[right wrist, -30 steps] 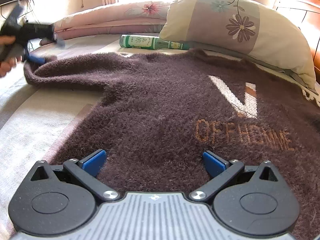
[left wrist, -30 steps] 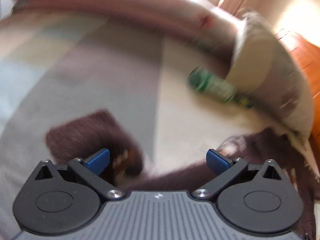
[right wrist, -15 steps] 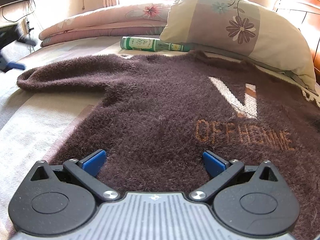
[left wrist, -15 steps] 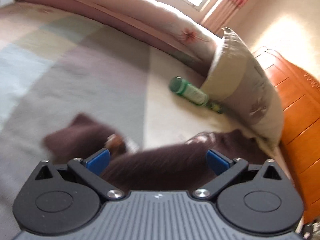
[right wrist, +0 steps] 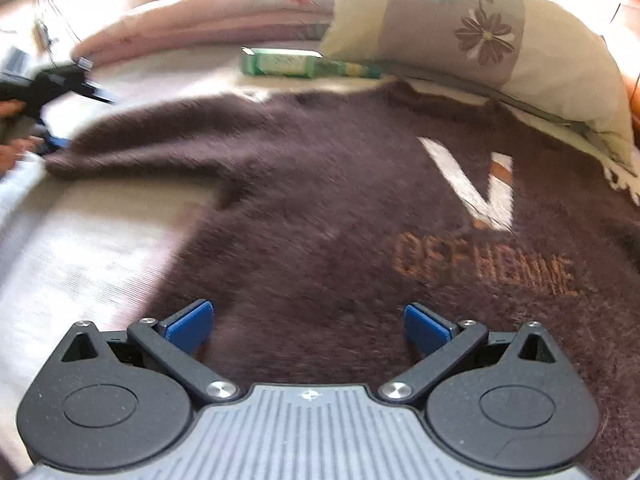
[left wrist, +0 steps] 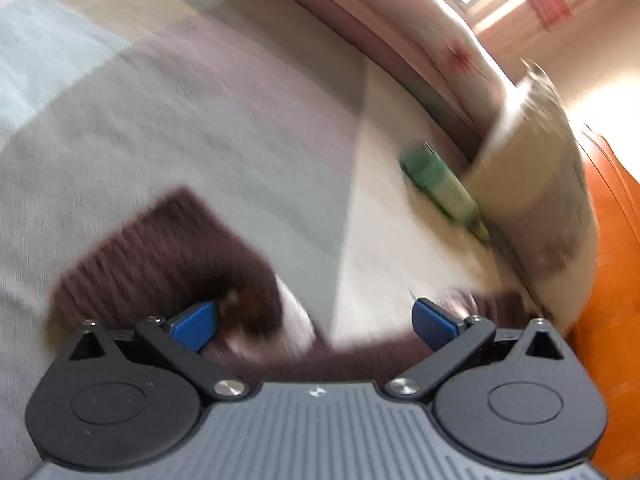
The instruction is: Fold clothes
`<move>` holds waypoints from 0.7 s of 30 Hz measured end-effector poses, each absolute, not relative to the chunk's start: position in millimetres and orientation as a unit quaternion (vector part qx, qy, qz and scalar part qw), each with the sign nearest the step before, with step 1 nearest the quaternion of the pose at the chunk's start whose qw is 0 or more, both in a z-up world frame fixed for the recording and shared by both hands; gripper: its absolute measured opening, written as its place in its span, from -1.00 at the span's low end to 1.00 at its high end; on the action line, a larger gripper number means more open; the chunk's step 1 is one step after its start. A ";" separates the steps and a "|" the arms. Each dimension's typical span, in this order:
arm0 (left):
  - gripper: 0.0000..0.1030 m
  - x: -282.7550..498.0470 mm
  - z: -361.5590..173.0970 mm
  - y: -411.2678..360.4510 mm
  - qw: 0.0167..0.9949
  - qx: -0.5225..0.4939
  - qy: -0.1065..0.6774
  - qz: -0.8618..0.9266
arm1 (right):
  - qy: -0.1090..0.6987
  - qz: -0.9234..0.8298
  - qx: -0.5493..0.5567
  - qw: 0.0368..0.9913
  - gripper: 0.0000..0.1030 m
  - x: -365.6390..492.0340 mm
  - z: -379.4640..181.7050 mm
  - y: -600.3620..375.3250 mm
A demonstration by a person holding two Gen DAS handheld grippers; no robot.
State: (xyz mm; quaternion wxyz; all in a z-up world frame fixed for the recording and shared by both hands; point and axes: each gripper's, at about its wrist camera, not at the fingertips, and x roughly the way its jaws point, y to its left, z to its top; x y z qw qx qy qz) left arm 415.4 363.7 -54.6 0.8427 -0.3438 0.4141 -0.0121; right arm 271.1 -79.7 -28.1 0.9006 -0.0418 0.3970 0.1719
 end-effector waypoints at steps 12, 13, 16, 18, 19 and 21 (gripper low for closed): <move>0.57 354.8 -57.2 394.4 0.859 -0.333 0.388 0.018 | 0.348 0.252 -0.071 0.900 1.00 258.2 13.3 -43.9; 0.58 350.8 -53.7 395.2 0.857 -0.333 0.393 0.020 | 0.354 0.254 -0.067 0.897 1.00 257.9 10.4 -44.9; 0.70 357.5 -42.1 391.2 0.853 -0.343 0.393 0.000 | 0.373 0.249 -0.056 0.892 1.00 259.7 1.5 -47.6; 0.71 365.7 -34.5 386.3 0.852 -0.350 0.389 -0.019 | 0.379 0.243 -0.050 0.892 1.00 261.1 -1.5 -49.2; 0.73 370.6 -31.4 383.4 0.851 -0.353 0.388 -0.028 | 0.381 0.241 -0.048 0.891 1.00 262.3 -2.5 -49.8; 0.78 389.6 -33.7 373.2 0.846 -0.356 0.393 -0.048 | 0.384 0.236 -0.048 0.891 1.00 263.2 -3.8 -51.8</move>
